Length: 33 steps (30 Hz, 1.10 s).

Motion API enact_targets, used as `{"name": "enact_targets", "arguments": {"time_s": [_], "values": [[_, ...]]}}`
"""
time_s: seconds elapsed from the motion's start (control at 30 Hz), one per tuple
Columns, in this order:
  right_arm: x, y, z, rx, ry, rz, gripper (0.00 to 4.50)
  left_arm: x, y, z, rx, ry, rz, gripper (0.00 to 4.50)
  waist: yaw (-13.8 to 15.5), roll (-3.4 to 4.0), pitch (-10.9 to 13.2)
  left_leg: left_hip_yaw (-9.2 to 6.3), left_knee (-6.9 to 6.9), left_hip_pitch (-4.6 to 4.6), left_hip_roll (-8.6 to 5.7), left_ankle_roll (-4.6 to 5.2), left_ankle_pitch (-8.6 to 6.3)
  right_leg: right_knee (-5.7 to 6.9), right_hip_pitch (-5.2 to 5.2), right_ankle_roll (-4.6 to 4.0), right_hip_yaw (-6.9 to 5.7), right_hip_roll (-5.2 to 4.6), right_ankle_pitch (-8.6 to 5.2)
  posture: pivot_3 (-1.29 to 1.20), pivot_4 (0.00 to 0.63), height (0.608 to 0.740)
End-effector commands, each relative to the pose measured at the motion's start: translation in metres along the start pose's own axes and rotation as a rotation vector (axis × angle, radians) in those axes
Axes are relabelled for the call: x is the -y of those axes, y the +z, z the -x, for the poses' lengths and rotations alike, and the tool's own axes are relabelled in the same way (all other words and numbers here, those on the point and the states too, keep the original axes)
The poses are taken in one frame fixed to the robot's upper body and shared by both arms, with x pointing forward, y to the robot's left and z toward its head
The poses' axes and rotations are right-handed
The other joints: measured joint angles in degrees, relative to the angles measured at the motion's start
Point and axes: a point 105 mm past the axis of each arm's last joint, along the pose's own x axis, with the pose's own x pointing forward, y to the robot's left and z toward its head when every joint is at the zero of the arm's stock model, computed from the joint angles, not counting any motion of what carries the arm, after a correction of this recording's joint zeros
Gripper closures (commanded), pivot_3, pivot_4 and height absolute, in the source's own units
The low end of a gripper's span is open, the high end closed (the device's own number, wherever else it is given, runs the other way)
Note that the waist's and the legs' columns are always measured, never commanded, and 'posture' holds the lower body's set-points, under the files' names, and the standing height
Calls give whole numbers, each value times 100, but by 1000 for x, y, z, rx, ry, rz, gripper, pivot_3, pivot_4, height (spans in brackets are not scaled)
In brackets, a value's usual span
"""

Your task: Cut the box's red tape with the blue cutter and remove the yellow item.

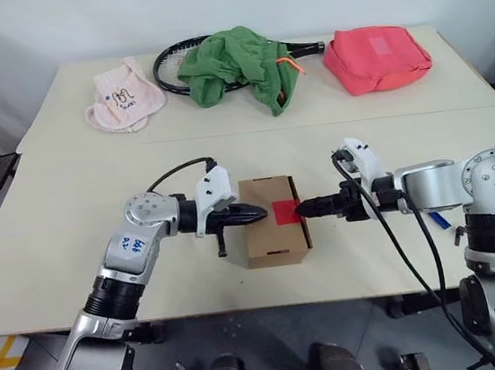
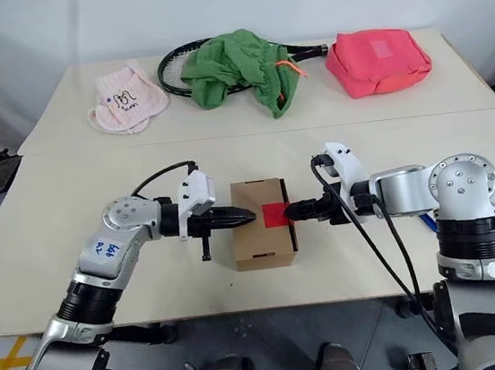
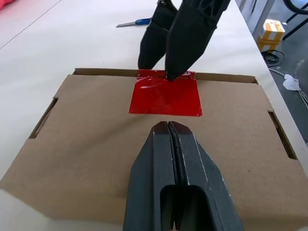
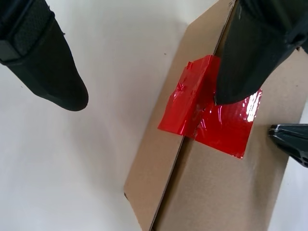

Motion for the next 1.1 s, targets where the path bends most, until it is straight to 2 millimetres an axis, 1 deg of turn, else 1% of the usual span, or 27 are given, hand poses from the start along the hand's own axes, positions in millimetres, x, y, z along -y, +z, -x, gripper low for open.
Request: {"name": "enact_targets", "arguments": {"time_s": [0.03,0.3,0.43,0.5,0.63,0.8,0.97,1.03,1.1], "values": [[14,-3,6,-9,-86,-2,60,2,4,-1,-2,-6,-27,4500,1,0,0,0,0,0,0,0,0,1,0,0,0,0,0,0,150,740],[23,-7,16,-17,-90,-24,60,7,-1,-5,-12,-23,-8,4500,39,-1,0,0,5,-1,0,2,-1,0,3,0,0,-1,0,0,150,740],[21,-5,20,1,-36,-51,60,9,-3,-6,-17,-29,3,4500,13,0,0,0,3,-4,0,2,-1,-1,0,0,0,0,0,0,150,740],[20,-5,20,2,-16,-63,60,9,-4,-7,-20,-31,4,4500,16,0,0,0,3,-4,0,2,-1,-1,-1,0,0,0,0,0,150,740],[25,-10,17,-23,-58,-58,60,10,-5,-10,-22,-41,8,4500,20,0,-1,0,3,-5,0,2,-1,-1,-1,0,0,-1,0,0,150,740],[19,-13,10,-57,-67,-19,60,9,-3,-15,-27,-50,2,4500,24,0,-1,0,4,-4,0,2,-1,-1,-1,0,0,-1,0,0,150,740],[19,-14,7,-74,-90,4,60,8,-2,-21,-36,-53,2,4500,17,0,-1,0,4,-4,0,2,-1,-1,0,0,0,0,0,0,150,740],[20,-15,6,-81,-105,16,60,9,-6,-23,-61,-61,13,4500,16,0,-1,0,4,-3,0,2,-1,-1,0,0,0,0,0,0,150,740],[23,-16,9,-89,-144,46,60,10,-15,-23,-107,-58,44,4500,21,0,-3,0,4,-3,0,2,-1,-1,0,0,0,0,0,0,150,740]]}}
